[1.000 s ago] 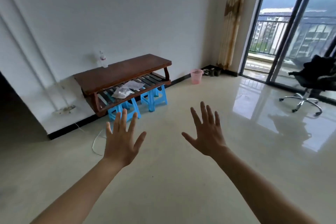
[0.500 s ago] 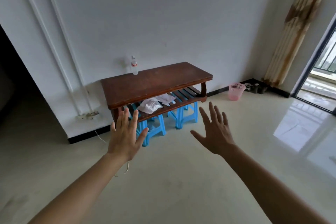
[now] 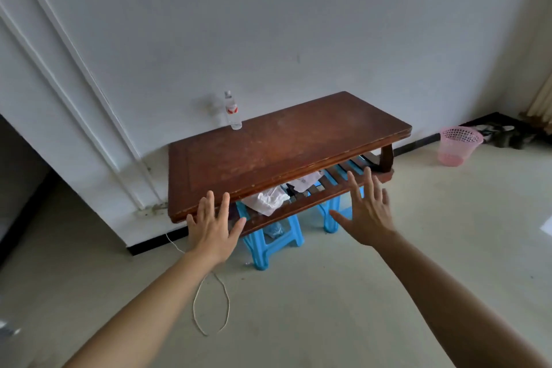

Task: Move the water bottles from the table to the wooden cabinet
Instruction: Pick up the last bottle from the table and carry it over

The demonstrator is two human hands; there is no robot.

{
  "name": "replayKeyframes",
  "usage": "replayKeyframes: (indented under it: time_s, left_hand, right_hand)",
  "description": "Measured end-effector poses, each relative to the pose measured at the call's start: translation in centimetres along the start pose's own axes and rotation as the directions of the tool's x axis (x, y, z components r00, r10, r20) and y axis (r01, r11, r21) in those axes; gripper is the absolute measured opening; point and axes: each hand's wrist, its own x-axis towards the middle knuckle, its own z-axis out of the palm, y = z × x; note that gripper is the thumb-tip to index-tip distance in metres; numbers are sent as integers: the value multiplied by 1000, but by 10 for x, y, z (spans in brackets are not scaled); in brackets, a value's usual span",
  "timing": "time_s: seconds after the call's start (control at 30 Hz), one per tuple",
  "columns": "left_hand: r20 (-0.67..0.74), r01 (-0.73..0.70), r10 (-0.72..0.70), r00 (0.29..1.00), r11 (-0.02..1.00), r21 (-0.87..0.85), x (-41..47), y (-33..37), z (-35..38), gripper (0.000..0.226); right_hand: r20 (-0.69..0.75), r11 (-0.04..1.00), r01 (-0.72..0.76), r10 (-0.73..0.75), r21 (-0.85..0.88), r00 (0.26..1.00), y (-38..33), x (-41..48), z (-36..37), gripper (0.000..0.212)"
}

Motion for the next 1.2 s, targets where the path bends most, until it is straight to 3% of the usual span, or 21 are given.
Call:
replayKeyframes:
  time_s: [0.2, 0.37, 0.57, 0.83, 1.0, 1.2]
  left_hand:
    - [-44, 78, -81, 996, 995, -67, 141, 2, -30, 78]
    - [-53, 114, -119, 991, 990, -88, 230, -23, -11, 80]
    - [53, 167, -162, 985, 979, -119, 375, -70, 43, 84]
    - [283, 235, -189, 940, 962, -138, 547, -121, 97, 84]
    - [389, 200, -144, 910, 974, -107, 607, -122, 136, 86]
    - [494, 239, -169, 853, 967, -83, 634, -117, 184, 75]
  right_hand:
    - [12, 993, 115, -115, 31, 993, -31, 193, -4, 101]
    - [37, 966, 256, -257, 37, 966, -73, 303, 24, 101]
    - [81, 948, 318, -319, 30, 944, -115, 432, 89, 102]
    - [196, 956, 287, -293, 57, 936, -187, 601, 136, 107]
    - [200, 920, 316, -363, 234, 910, -236, 676, 168, 110]
    - [121, 804, 129, -241, 580, 963, -296, 757, 247, 127]
